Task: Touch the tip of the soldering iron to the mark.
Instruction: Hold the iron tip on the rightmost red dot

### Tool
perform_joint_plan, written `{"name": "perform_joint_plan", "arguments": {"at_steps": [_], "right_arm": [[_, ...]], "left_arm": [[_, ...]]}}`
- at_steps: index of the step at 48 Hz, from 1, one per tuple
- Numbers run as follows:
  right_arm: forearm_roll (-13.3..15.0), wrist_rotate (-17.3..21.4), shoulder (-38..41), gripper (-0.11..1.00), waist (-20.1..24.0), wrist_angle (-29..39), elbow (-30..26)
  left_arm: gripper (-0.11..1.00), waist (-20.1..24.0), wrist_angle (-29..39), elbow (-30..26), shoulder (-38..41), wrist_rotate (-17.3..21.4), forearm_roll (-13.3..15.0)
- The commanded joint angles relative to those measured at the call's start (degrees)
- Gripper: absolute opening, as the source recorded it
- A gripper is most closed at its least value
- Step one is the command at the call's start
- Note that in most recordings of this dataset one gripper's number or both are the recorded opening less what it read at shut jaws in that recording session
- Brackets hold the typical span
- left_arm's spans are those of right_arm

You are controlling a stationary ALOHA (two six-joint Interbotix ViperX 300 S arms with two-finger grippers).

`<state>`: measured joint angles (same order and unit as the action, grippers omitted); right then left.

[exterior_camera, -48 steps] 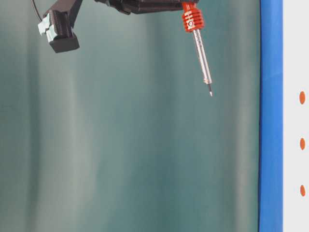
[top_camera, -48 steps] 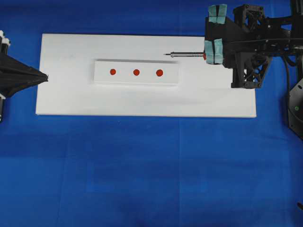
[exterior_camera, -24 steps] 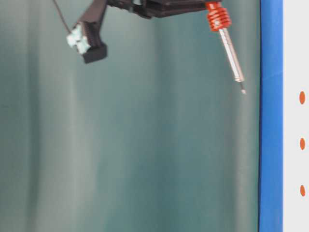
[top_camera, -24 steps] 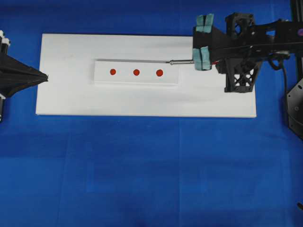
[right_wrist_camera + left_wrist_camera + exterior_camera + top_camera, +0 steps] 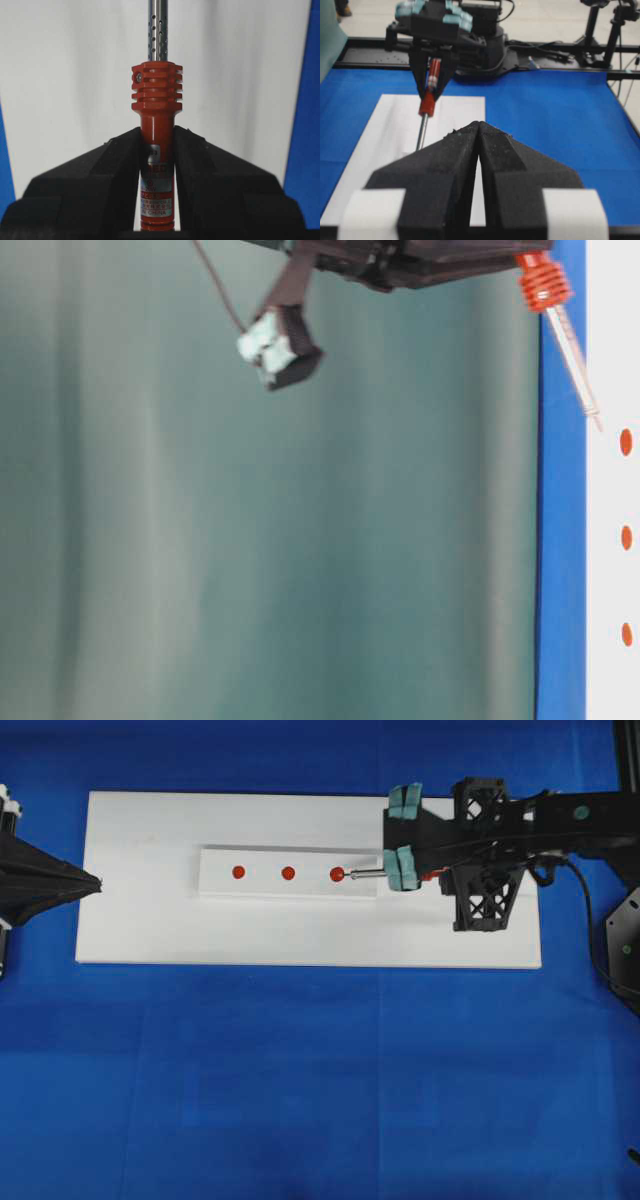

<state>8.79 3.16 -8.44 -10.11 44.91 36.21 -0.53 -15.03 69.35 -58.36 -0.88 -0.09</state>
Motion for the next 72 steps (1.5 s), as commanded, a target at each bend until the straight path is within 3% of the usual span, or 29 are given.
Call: {"name": "perform_joint_plan", "arguments": {"at_steps": [1, 72], "right_arm": [[-0.09, 0.00, 0.53, 0.06, 0.00, -1.14, -0.44], [-0.09, -0.26, 1.85, 0.06, -1.14, -2.90, 0.09]], "left_arm": [[0.00, 0.09, -0.26, -0.79, 0.26, -0.09, -0.09], [0.00, 0.09, -0.35, -0.79, 0.26, -0.09, 0.00]]}}
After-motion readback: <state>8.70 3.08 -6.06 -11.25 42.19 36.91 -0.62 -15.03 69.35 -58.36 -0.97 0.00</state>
